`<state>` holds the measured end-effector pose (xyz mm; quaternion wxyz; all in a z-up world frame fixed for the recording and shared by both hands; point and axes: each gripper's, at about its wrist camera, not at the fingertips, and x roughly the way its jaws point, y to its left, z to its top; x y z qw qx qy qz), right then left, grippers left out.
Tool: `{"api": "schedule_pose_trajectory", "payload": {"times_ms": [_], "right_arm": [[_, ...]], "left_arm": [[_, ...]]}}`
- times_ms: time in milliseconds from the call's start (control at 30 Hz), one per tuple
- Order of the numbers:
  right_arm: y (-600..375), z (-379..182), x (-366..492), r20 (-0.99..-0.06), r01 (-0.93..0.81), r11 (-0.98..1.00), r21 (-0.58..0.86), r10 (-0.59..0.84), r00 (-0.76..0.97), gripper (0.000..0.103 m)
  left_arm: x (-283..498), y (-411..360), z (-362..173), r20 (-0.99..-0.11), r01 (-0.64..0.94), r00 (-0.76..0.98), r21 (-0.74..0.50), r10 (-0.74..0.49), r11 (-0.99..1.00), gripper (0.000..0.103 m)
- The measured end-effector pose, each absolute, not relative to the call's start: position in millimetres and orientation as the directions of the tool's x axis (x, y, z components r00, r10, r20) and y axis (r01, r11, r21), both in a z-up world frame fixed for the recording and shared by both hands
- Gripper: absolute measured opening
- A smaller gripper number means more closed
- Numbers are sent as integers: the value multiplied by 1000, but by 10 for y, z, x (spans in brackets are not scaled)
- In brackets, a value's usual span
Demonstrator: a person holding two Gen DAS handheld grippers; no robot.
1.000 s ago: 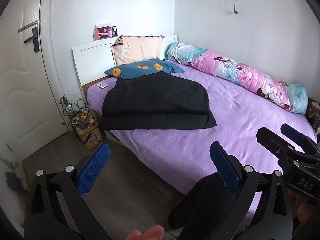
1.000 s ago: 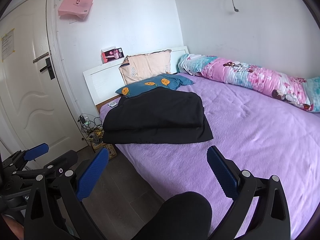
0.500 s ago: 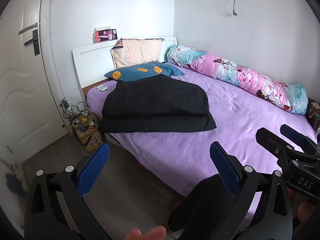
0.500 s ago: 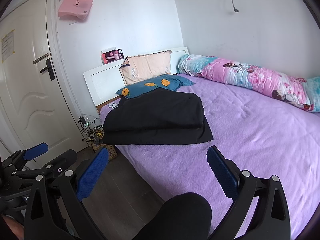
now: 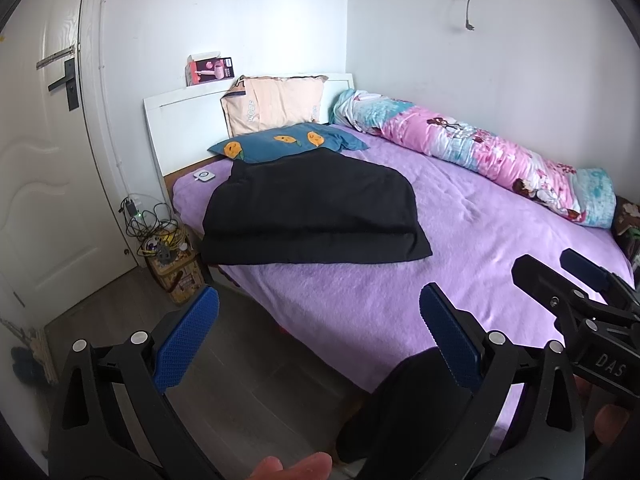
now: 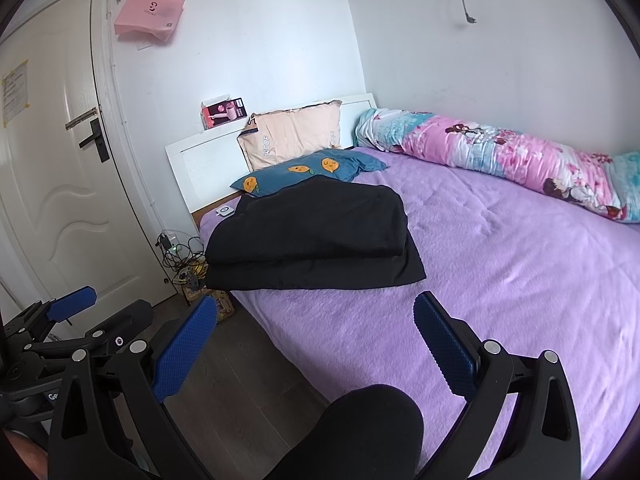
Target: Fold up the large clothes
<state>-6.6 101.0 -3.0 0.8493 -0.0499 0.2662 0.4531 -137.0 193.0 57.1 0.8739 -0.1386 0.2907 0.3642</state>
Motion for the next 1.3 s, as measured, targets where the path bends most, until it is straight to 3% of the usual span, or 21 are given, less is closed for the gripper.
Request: {"api": "schedule_pose_trajectory", "payload": {"times_ms": [333,1300], "right_arm": [[1031,-27,-99,-490,-786,595,169,743,457,97],[1043,-32,-109,-487,-774,605,185,741,462,97]], "left_arm": [[-1372,1953,511,-616,-690,605,-90,504,718,97],[-1328,2024,500,-618,-679,607,-75,500,731,97]]}}
